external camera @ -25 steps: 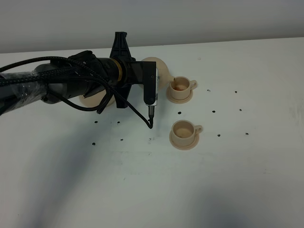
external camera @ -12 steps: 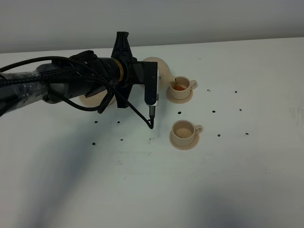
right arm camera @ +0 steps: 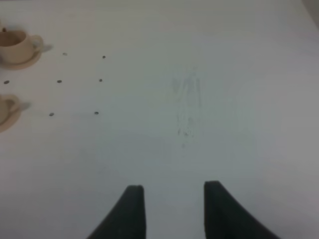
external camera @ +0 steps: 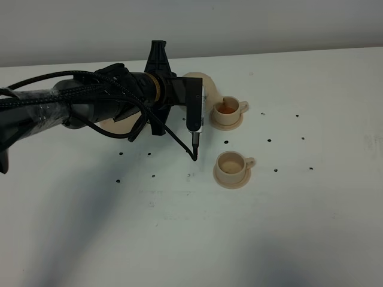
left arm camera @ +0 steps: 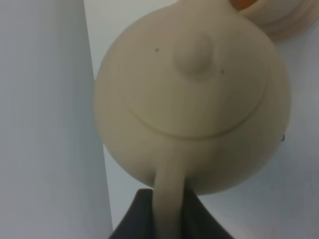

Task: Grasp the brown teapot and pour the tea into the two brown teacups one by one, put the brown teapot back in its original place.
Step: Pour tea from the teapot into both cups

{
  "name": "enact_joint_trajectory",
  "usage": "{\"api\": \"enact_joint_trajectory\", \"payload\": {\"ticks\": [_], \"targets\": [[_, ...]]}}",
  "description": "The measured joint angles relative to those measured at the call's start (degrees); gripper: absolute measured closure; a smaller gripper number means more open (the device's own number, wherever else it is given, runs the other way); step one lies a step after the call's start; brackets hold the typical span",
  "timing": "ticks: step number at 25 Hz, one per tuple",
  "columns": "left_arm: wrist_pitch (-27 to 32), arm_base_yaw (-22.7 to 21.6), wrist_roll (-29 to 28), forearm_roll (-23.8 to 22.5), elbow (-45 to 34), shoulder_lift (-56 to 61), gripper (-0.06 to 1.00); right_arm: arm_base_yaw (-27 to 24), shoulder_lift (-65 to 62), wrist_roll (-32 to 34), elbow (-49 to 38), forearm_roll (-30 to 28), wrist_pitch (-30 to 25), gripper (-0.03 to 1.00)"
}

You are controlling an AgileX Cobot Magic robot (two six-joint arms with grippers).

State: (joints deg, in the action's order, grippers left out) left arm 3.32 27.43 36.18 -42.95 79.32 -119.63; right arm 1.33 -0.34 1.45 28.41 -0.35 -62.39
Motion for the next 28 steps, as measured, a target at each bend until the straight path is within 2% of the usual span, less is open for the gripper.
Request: {"api": "enact_joint_trajectory", "payload": {"ticks": [10, 28], "targets": [[0.1, 0.1, 0.5, 0.0, 1.0, 0.0, 0.86, 0.0, 0.0, 0.0, 0.0, 0.0, 0.0, 0.66], [0.4, 0.4, 4.8, 0.0, 1.0, 0.0, 0.86, 0.0, 0.0, 0.0, 0.0, 0.0, 0.0, 0.66]]}}
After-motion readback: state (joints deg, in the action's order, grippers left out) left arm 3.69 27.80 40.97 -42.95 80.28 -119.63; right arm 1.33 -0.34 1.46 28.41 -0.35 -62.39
